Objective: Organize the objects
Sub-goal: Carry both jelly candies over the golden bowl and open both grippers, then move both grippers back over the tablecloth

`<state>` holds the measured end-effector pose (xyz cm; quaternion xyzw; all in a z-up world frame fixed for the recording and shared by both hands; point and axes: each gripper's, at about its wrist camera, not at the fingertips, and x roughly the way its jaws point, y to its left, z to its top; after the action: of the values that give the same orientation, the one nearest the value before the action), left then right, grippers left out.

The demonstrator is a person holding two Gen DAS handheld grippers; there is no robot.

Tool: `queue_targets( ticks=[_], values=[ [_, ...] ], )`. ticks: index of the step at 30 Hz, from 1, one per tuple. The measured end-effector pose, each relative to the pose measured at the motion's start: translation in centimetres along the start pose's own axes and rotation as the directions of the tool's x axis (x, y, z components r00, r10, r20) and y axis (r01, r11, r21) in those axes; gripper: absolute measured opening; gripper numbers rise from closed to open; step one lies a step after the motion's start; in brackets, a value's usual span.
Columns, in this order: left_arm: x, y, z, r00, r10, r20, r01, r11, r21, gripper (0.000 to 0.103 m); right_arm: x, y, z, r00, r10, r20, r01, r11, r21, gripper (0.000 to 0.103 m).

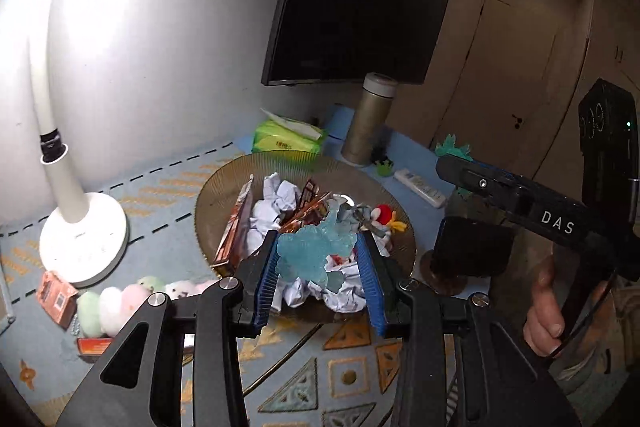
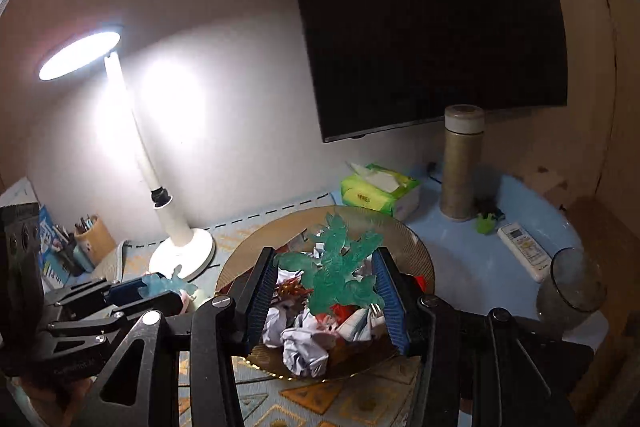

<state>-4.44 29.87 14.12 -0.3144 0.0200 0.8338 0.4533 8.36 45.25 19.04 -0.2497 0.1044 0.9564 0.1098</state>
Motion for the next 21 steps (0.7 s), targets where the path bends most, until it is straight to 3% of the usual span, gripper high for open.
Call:
queue_targets(
  ticks=[2,5,7,9,13,17,21],
  values=[
    [1.4,0.2,0.3,1.000,0.001,0.009,-0.001,1.000,-0.020,0.037,1.5,-0.8,0.5,1.000,-0.008,-0.021,0.009,1.000,0.021,0.047],
    [2.9,1.5,0.1,1.000,0.002,0.014,-0.001,0.995,-0.103,0.081,3.7,-1.6,0.2,0.997,-0.007,-0.071,0.010,0.999,0.034,0.055],
    [3.0,2.8,-0.7,0.999,-0.030,0.013,0.031,0.987,-0.156,0.082,4.8,-2.1,-0.5,0.994,-0.020,-0.111,0.024,0.999,0.037,0.072],
    [2.6,3.9,-1.4,0.998,-0.057,0.006,0.057,0.978,-0.199,0.082,5.3,-2.9,-1.3,0.993,-0.021,-0.114,0.027,0.998,0.053,0.072],
    [-0.1,5.4,-2.7,1.000,-0.020,0.014,0.022,0.975,-0.219,0.082,4.9,-4.4,-2.1,0.992,0.012,-0.129,0.001,0.995,0.103,0.072],
    [-4.8,6.9,-4.1,0.997,0.062,0.049,-0.050,0.978,-0.201,0.082,3.5,-3.5,-2.4,0.991,0.055,-0.119,-0.042,0.993,0.112,0.072],
    [-9.7,9.0,-6.1,0.978,0.194,0.081,-0.176,0.965,-0.194,0.084,1.8,0.9,-3.2,0.984,0.134,-0.116,-0.132,0.991,0.018,0.074]
  ],
)
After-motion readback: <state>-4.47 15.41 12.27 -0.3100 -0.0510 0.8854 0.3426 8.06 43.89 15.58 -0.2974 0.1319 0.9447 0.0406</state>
